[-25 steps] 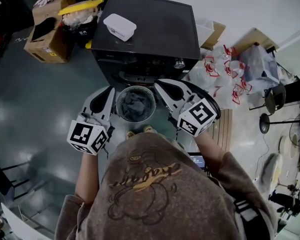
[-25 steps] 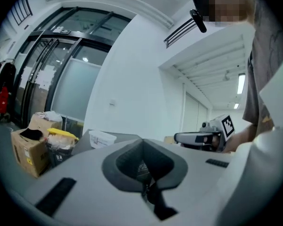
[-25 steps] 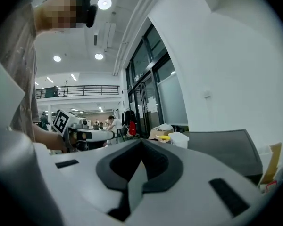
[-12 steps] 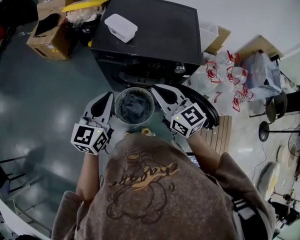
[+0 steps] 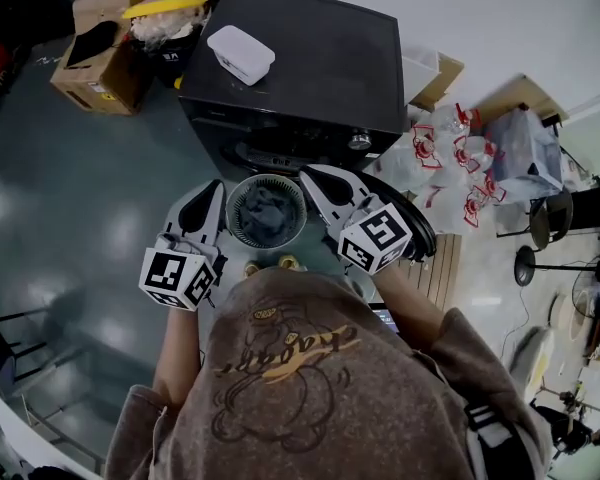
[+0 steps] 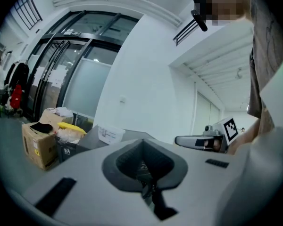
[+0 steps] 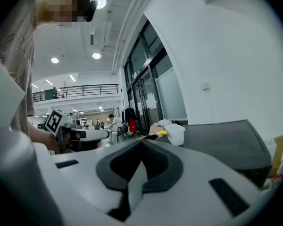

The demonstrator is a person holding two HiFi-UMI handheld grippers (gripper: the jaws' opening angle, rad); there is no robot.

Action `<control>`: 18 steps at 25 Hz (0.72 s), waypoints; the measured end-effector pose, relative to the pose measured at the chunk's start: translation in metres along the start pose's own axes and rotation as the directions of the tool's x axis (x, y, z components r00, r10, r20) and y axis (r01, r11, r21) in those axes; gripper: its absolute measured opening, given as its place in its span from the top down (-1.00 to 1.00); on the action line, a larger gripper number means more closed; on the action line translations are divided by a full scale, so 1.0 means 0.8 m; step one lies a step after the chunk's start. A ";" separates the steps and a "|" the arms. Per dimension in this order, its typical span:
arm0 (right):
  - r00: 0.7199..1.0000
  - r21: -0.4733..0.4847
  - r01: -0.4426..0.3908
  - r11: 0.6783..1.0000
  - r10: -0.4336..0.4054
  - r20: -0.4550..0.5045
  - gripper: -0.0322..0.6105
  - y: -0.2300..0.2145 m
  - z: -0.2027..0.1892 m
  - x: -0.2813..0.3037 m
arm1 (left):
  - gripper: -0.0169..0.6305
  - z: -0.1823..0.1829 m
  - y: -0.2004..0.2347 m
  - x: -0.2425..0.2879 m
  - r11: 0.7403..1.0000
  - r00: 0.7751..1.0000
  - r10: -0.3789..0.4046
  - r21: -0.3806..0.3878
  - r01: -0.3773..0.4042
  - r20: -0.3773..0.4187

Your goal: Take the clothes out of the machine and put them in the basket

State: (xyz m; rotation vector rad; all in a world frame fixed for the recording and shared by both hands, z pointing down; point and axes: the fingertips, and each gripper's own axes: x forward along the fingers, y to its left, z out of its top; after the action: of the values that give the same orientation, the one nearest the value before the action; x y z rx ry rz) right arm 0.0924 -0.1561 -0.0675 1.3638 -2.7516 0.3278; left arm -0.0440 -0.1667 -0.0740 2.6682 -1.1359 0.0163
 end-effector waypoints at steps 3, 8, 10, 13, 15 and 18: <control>1.000 -0.009 -0.013 1.000 0.013 0.001 0.91 0.000 0.002 0.006 | 0.94 0.002 0.002 0.000 1.000 1.000 0.005 0.001 -0.005 0.002; 1.000 -0.023 -0.024 0.999 0.024 -0.004 0.91 -0.006 0.008 0.011 | 0.94 0.004 0.005 0.002 1.000 1.000 0.008 -0.007 -0.008 -0.003; 1.000 -0.028 -0.028 0.999 0.028 -0.008 0.91 -0.006 0.009 0.013 | 0.94 0.004 0.006 0.003 1.000 1.000 0.008 -0.009 -0.008 -0.006; 0.999 -0.035 -0.037 0.999 0.037 -0.017 0.91 -0.006 0.009 0.014 | 0.94 0.003 0.005 0.006 1.000 1.000 0.005 -0.009 -0.005 -0.008; 0.999 -0.036 -0.044 0.998 0.043 -0.023 0.91 -0.007 0.009 0.014 | 0.94 0.004 0.002 0.007 1.000 1.000 0.006 -0.010 -0.006 -0.009; 0.999 -0.035 -0.049 0.998 0.048 -0.026 0.91 -0.005 0.007 0.015 | 0.94 -0.001 0.002 0.005 1.000 1.000 0.009 -0.012 -0.010 -0.011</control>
State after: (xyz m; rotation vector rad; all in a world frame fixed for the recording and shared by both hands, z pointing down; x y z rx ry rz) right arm 0.0890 -0.1690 -0.0707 1.2777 -2.7597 0.2950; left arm -0.0424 -0.1701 -0.0729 2.6490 -1.1418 0.0261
